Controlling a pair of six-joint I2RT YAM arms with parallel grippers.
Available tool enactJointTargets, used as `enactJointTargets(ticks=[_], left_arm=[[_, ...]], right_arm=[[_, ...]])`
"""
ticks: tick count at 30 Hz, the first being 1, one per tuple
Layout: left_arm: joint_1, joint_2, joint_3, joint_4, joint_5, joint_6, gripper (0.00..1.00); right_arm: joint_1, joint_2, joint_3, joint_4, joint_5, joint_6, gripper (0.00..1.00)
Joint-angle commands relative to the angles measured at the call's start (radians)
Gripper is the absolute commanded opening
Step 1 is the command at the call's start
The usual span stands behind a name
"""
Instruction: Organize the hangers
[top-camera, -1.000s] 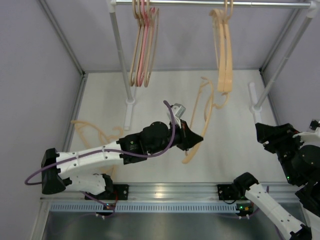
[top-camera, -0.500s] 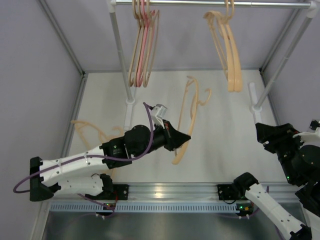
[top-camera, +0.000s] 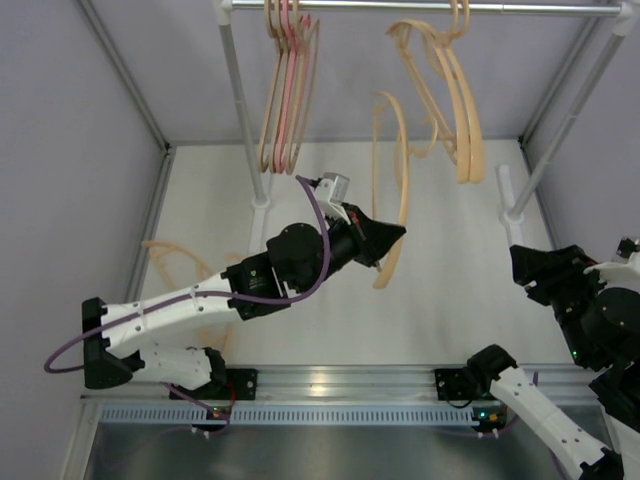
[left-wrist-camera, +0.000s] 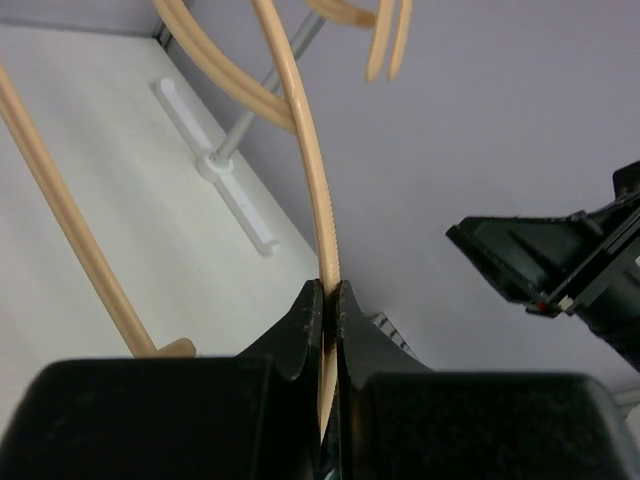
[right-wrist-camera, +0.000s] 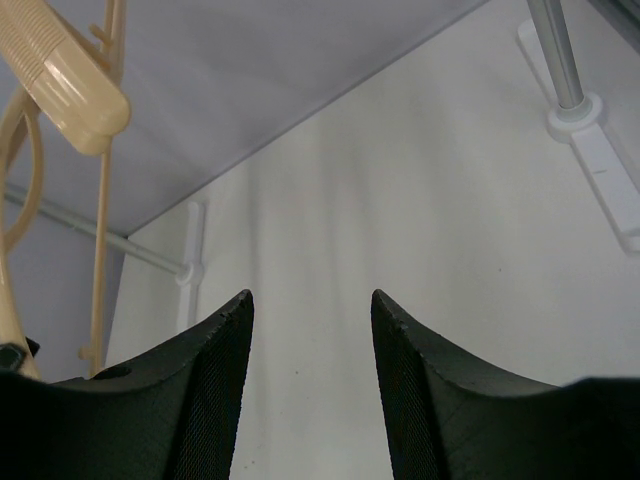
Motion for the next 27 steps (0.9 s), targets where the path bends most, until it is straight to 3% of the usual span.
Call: enactJointTargets(ticks=[1,11,27], left_arm=[[0.006,0.044,0.154,0.147,-0.067,0.099,0.00],[0.057,0.259,0.463,0.127,-0.083,0.197,0.00],[0.216,0.533,0.823,0.045,0.069,0.113,0.00]], right_arm=[[0.012,0.022,0.042,-0.032,-0.004,-0.025,0.49],[0.013,0.031,0.053,-0.037,-0.005,-0.037,0.49],[0.012,0.042,0.093,-0.051,-0.007,-0.059,0.50]])
